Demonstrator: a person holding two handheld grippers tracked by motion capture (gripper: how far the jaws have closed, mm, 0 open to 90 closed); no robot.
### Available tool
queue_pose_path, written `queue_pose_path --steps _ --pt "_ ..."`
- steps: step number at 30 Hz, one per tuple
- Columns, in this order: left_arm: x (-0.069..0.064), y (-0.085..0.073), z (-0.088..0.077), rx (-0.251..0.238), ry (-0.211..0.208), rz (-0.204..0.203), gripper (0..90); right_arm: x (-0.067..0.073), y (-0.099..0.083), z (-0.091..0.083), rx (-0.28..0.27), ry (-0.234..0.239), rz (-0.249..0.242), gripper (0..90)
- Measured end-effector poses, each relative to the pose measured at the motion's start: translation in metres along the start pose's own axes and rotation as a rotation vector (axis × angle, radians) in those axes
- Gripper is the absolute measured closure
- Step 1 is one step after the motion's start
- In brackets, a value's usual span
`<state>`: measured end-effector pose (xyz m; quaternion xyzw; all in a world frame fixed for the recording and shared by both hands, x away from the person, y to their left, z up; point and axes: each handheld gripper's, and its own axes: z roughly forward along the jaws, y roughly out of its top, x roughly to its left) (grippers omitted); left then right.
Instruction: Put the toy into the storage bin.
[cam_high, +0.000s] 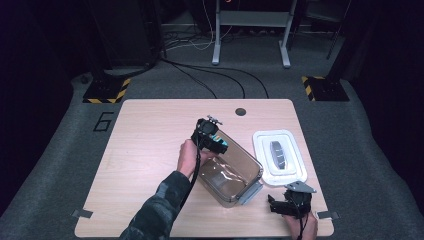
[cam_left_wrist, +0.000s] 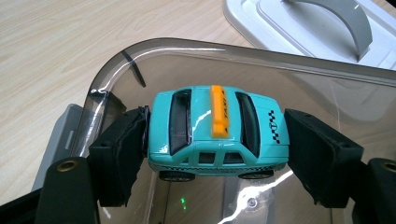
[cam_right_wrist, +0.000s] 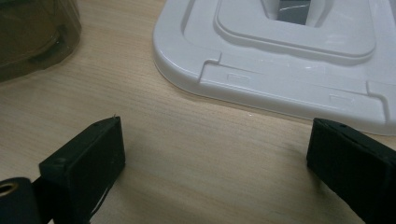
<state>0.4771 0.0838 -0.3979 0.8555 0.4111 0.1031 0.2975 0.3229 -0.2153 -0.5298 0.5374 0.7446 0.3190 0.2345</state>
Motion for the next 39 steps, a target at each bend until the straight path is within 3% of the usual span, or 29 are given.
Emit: queue_pose_path --steps 9,11,15,21,29,39 --pt "-0.001 0.003 0.004 0.028 0.024 0.015 24.8 0.000 0.000 0.000 0.000 0.002 0.000 3.9" --pt "-0.002 0.004 0.003 0.022 0.011 0.015 37.6 0.000 0.000 0.000 0.000 0.002 0.000 4.0" --pt "-0.005 0.003 -0.002 0.012 0.016 0.020 28.2 0.000 0.000 0.000 -0.004 0.004 -0.003 5.0" --pt "-0.008 -0.004 -0.023 -0.048 0.013 0.024 20.2 0.000 0.000 -0.001 -0.004 0.004 -0.006 5.4" --pt "0.003 -0.026 -0.052 -0.099 0.017 0.018 16.0 0.000 0.000 -0.001 -0.004 0.004 -0.006 5.4" --pt "0.030 -0.068 -0.074 -0.139 0.037 -0.036 14.2 0.000 0.000 -0.001 -0.004 0.004 -0.006 5.4"
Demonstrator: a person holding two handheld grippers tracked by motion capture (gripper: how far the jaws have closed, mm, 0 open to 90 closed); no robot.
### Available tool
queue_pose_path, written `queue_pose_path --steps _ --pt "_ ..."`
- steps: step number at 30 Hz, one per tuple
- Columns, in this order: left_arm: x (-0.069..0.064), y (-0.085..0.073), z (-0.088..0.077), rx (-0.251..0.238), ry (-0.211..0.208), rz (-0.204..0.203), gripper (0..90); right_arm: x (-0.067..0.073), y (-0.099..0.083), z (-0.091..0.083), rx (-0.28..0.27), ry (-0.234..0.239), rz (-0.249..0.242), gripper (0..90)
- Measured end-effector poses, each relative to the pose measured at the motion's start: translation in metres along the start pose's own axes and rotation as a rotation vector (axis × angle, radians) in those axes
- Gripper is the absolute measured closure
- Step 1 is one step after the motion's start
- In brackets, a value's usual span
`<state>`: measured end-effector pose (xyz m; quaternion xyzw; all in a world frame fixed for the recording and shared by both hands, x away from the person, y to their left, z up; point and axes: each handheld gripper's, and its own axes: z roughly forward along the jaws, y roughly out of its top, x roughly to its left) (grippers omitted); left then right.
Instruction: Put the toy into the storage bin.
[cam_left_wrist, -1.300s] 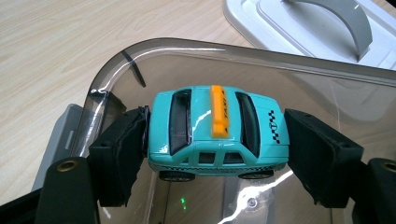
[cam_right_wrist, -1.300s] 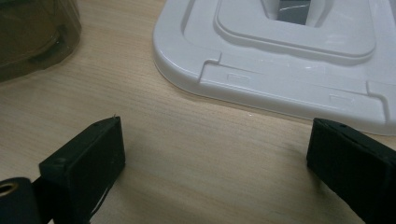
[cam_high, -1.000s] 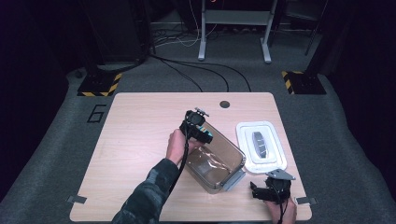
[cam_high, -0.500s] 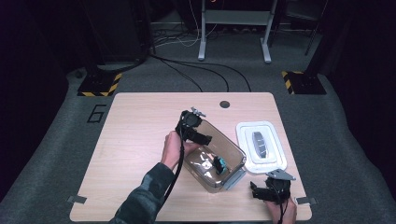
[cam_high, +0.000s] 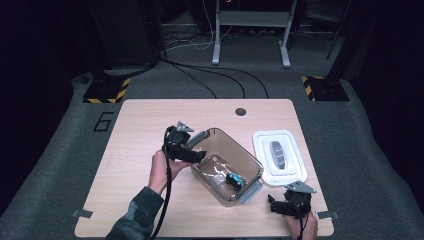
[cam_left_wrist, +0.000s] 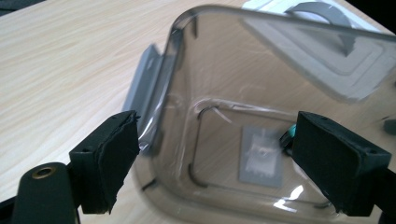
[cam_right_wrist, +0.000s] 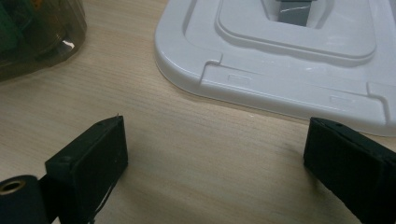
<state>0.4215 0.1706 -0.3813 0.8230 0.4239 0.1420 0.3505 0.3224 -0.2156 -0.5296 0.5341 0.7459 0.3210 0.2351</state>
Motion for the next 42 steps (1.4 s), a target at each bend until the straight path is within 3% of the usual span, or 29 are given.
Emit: queue_pose_path --steps 11,16,19,27,34,36,39,42 --pt "0.026 -0.045 -0.012 -0.036 0.056 -0.096 6.6 0.000 0.000 0.000 -0.001 0.000 0.004 5.5" --pt "0.043 -0.071 -0.013 -0.012 0.100 -0.148 1.1 0.000 0.000 0.000 -0.001 0.000 0.004 5.5" --pt "0.053 -0.089 -0.010 -0.012 0.127 -0.189 0.0 0.000 0.000 0.000 -0.001 0.000 0.005 5.5" --pt "0.077 -0.143 0.015 0.067 0.188 -0.280 0.5 0.000 0.000 0.000 0.000 0.000 0.003 5.5" --pt "0.085 -0.164 0.026 0.076 0.252 -0.264 0.0 0.000 0.000 0.000 0.000 -0.001 0.004 5.5" --pt "0.086 -0.169 0.026 0.044 0.289 -0.242 0.0 0.000 0.000 0.000 -0.001 -0.001 0.004 5.5" --pt "0.087 -0.173 0.026 0.023 0.282 -0.220 0.0 0.000 0.000 0.000 0.000 -0.001 0.004 5.5" --pt "0.088 -0.181 0.026 -0.043 0.283 -0.203 0.0 0.000 0.000 0.000 -0.001 -0.001 0.004 5.5"
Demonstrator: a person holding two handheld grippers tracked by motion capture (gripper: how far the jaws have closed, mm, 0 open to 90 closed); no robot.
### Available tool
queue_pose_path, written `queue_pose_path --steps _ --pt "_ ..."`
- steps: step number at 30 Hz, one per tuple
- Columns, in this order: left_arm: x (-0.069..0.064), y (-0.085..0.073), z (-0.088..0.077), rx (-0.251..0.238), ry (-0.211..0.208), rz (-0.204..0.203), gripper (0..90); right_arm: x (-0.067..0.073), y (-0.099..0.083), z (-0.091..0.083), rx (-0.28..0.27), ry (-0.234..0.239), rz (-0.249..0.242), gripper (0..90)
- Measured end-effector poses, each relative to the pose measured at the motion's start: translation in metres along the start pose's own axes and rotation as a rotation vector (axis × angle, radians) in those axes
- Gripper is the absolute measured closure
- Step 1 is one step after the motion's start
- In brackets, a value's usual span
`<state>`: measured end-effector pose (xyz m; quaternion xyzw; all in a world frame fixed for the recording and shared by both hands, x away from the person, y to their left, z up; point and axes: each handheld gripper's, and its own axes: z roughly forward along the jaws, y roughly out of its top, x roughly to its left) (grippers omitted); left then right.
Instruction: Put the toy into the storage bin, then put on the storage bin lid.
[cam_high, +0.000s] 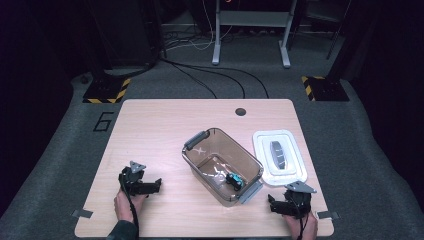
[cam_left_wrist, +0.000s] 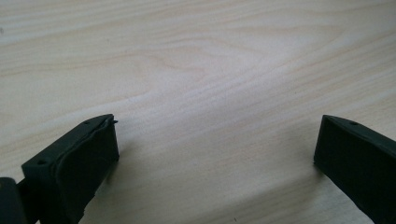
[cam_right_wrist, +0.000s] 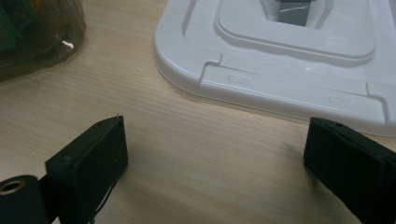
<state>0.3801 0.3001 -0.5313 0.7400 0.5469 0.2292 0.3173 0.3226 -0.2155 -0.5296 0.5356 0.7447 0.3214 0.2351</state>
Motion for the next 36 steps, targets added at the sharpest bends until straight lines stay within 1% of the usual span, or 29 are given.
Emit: queue_pose_path --steps 5,6,11,28,30,31,36 --pt "0.0019 0.0011 0.0009 0.003 -0.009 0.012 0.0 0.0001 -0.0001 0.0000 0.000 -0.001 0.000 5.5" --pt "0.0019 0.0015 0.0021 -0.004 -0.008 0.010 0.0 0.0001 -0.0001 0.0000 0.000 -0.001 0.000 5.5" --pt "0.0014 0.0020 0.0022 -0.001 -0.006 0.005 0.0 0.0002 -0.0001 -0.0001 -0.001 -0.002 0.000 5.5" --pt "0.0010 0.0019 0.0018 0.000 -0.005 0.007 0.0 0.0001 -0.0002 0.0000 -0.001 0.000 0.002 5.7" --pt "0.0007 0.0015 0.0022 -0.006 -0.006 0.010 0.0 0.0002 -0.0002 0.0000 -0.001 -0.001 0.002 5.7" --pt "0.0008 0.0017 0.0017 0.000 -0.009 0.010 0.0 0.0002 -0.0002 -0.0001 0.000 -0.001 0.002 5.7" --pt "0.0003 0.0012 0.0020 -0.007 -0.004 0.008 0.1 0.0003 -0.0003 -0.0002 0.000 -0.001 0.004 5.7"
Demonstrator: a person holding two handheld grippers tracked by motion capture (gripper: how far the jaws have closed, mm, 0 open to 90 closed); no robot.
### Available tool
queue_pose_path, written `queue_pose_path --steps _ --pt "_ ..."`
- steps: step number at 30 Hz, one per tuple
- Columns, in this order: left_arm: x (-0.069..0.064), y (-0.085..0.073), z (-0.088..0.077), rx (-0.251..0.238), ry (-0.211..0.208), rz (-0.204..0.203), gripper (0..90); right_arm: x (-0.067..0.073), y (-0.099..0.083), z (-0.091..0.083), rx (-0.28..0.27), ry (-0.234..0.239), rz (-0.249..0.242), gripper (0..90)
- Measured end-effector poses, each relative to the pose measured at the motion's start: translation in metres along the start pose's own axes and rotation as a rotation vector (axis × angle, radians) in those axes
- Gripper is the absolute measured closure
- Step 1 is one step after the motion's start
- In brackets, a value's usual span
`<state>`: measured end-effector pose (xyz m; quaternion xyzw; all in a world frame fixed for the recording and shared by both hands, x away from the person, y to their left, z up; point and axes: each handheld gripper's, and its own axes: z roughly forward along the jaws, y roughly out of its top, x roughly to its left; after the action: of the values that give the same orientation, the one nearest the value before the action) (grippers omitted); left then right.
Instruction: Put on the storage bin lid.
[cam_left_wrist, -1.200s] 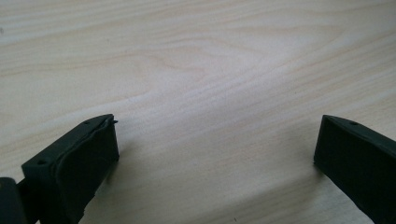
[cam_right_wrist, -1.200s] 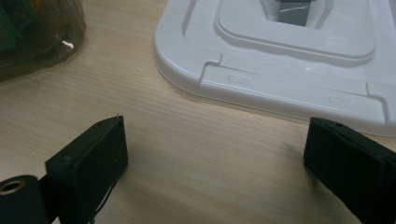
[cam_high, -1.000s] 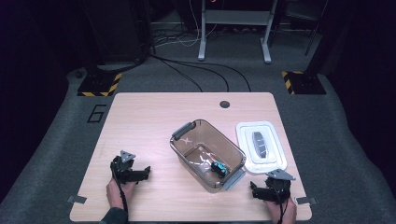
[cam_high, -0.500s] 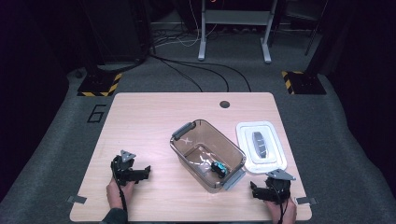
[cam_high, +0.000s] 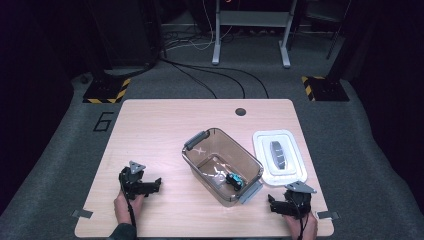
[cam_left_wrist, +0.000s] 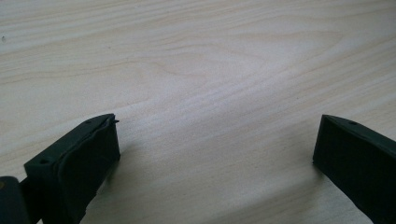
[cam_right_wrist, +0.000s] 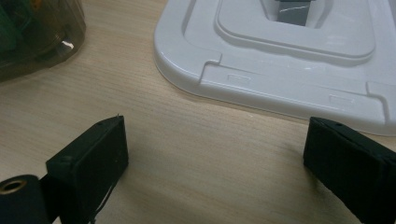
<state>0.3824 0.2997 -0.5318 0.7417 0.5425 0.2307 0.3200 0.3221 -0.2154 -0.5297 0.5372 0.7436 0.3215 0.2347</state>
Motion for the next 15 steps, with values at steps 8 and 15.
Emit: queue_pose_path --steps 8,15 --pt "-0.0005 -0.0007 -0.0006 -0.001 0.000 -0.001 0.2 -0.0002 0.0000 -0.0001 0.001 0.006 -0.010 5.5" --pt "-0.0014 -0.0022 -0.0031 0.009 0.042 -0.038 0.0 0.0032 -0.0009 -0.0006 0.023 0.063 -0.066 0.0"
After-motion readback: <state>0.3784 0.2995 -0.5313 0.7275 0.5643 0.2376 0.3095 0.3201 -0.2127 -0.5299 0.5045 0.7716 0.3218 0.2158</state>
